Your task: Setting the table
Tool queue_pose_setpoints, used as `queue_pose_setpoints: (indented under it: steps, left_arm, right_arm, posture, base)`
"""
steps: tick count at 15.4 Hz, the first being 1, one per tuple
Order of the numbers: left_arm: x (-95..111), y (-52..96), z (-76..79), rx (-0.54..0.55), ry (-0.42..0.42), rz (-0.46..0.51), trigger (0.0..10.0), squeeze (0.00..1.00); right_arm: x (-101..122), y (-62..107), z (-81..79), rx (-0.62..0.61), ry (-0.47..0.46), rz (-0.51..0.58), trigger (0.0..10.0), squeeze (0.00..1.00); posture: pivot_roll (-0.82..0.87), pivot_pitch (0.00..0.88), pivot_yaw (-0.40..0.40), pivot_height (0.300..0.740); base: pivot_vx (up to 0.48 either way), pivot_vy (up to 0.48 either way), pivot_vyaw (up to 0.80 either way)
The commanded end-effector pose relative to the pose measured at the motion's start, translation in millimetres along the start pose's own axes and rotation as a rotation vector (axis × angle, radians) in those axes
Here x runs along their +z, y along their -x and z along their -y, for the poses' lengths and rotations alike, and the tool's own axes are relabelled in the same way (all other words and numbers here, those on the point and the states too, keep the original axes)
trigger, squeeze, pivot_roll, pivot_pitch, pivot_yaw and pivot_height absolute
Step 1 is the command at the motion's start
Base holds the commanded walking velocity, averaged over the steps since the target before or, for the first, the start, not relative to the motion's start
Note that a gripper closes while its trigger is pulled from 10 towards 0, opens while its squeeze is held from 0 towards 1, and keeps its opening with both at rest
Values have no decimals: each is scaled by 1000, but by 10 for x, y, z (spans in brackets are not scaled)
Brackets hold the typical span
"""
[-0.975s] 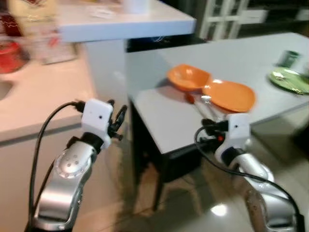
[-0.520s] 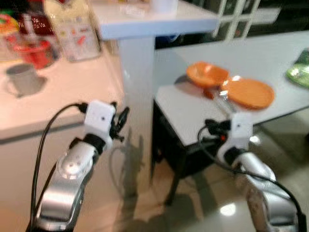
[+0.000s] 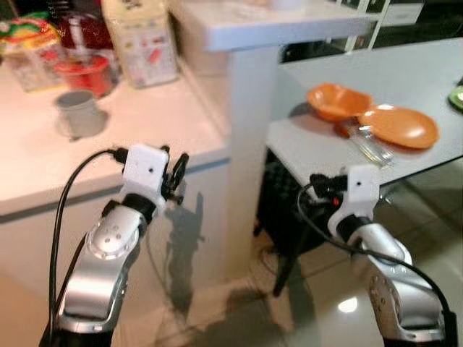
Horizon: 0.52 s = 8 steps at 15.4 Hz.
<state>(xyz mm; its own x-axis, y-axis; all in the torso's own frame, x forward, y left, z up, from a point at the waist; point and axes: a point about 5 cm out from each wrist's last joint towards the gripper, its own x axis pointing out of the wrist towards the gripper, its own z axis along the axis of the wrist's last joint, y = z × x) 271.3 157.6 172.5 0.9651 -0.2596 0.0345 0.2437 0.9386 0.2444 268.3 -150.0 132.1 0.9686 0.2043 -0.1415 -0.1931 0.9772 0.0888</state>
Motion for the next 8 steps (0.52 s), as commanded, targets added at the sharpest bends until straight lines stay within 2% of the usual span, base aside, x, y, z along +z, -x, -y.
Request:
queue_pose_setpoints:
  steps: [1, 6, 8]
  left_arm:
    - [-16, -21, -74, 51, -14, -3, 10000, 0]
    - [-3, -56, -84, 66, -16, 6, 10000, 0]
    - [12, -48, -121, 76, -26, 11, 10000, 0]
  right_arm:
    - [105, -69, -53, 8, 21, 42, 10000, 0]
    - [133, -107, -34, 16, 28, 54, 10000, 0]
    - [128, -159, -104, 34, 22, 57, 10000, 0]
  posture:
    - [59, 0, -23, 740]
    - [74, 0, -36, 740]
    - [82, 0, -39, 740]
  base:
    - [0, 375, 0]
    - [0, 368, 0]
    - [0, 368, 0]
